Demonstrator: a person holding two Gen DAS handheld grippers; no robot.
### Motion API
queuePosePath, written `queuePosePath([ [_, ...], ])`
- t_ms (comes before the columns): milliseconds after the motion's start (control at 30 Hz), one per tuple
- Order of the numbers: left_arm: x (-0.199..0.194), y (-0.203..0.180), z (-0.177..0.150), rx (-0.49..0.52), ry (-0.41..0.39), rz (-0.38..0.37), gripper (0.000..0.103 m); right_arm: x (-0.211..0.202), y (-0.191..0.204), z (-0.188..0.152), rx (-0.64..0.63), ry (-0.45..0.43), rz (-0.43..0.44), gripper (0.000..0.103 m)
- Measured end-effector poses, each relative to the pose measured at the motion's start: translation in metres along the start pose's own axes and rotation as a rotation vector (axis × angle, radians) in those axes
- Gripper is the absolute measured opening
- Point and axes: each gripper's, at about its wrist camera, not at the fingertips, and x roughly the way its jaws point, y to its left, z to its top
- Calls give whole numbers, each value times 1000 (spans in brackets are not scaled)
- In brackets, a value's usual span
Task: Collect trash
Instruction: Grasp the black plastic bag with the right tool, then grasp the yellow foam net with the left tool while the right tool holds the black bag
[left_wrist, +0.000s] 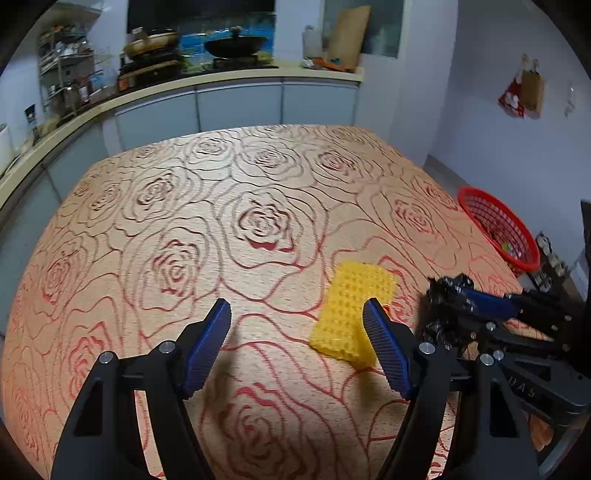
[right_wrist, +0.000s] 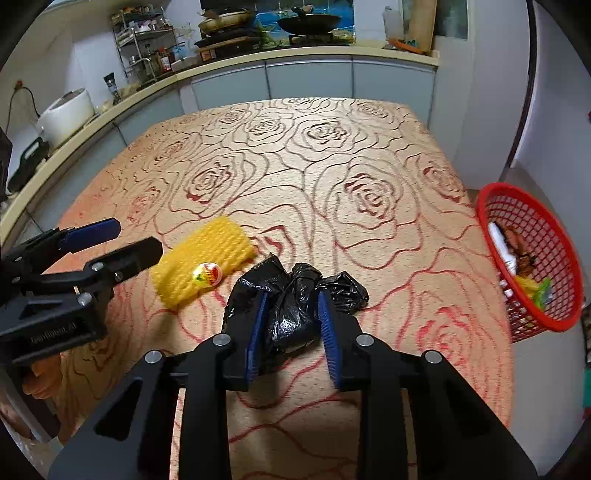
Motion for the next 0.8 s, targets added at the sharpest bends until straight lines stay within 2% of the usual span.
queuePosePath([
  [267, 17, -25, 1, 84, 35, -32, 65, -6, -28, 5, 45, -14, -48, 27],
  [333, 22, -30, 1, 97, 49, -37, 57, -8, -34, 6, 56, -19, -53, 27],
  [467, 33, -42, -3, 134, 86, -37, 49, -10, -41, 8, 67, -29, -62, 27],
  [600, 32, -47, -4, 152, 78, -42, 39, -13, -46, 8, 78, -36, -67, 27],
  [667, 32, -48, -5, 157, 75, -48, 32, -14, -47, 8, 81, -39, -68, 27],
  [700, 31, -49, -5, 161, 74, -53, 23, -14, -48, 9, 83, -42, -68, 27],
  [800, 30, -51, -6, 174, 70, -52, 20, -17, -50, 10, 87, -50, -67, 27],
])
